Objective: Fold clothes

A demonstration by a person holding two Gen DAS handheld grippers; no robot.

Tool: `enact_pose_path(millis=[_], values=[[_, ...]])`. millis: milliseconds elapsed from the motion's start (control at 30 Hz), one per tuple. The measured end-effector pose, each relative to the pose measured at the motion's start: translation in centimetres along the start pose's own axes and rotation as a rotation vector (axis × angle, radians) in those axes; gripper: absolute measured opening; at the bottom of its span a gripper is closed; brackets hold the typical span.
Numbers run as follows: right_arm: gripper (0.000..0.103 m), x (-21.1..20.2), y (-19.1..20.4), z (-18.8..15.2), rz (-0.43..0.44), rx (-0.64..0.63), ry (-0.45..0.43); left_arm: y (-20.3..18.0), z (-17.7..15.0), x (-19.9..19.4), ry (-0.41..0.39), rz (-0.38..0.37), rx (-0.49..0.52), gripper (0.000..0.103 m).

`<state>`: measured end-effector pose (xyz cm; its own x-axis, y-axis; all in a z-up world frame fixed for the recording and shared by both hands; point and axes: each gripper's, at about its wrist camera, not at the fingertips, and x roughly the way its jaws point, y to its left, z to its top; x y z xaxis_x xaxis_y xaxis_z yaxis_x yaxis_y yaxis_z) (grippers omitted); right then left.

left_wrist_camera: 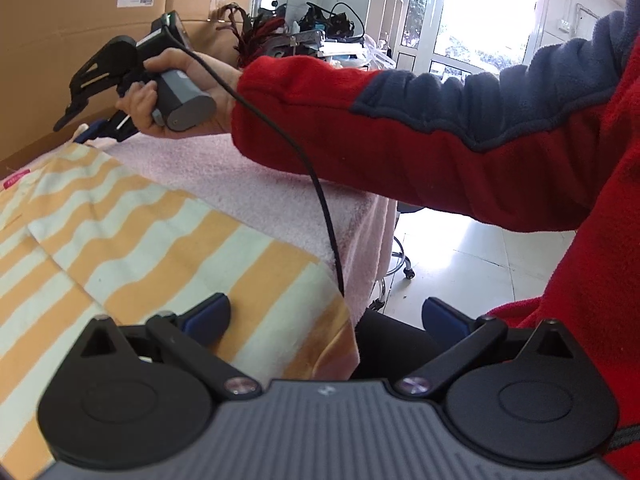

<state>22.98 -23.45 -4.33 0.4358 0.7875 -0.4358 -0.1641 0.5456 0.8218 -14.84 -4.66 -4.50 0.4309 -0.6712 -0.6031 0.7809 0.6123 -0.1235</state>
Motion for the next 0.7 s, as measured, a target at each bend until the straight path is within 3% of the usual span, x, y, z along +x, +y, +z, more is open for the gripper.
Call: enact_pose_path(millis=[67,167,233,333,400,500,700], values=[[0.033,-0.2,1.1,-0.4,-0.040,-0.095,0.039,0.1,0.0,0.0,-0.001,-0.002,-0.001,0.102],[0.002,0.2,2.2,-0.6,-0.144,-0.235,0.021,0.2,-0.1,0.0,-0.003,-0.004,-0.003,0.102],[0.002,-0.2,2.5,-1.0,-0.136,-0.274,-0.020,0.3,-0.1,0.0,-0.004,-0.006,-0.004,0.102],[0.002,-2.1,2.4,-1.8,0.100,-0.204,-0.093,0.3,-0.2,0.0,-0.006,-0.007,-0.008,0.102],[0.002,-2.4,1.8,-2.0,0.144,-0.191,-0.077,0.4,-0.2,-0.2,-0.008,-0.008,-0.014,0.102],[0.002,-1.5,0.1,-1.9,-0.120,-0.193,-0.035,0.4,-0.2,-0.3,-0.008,-0.009,-0.009,0.102],[0.006,-2.7,-0.7,-2.1,-0.132,-0.177,-0.071,0.7,-0.3,-0.6,-0.011,-0.022,-0.011,0.102]])
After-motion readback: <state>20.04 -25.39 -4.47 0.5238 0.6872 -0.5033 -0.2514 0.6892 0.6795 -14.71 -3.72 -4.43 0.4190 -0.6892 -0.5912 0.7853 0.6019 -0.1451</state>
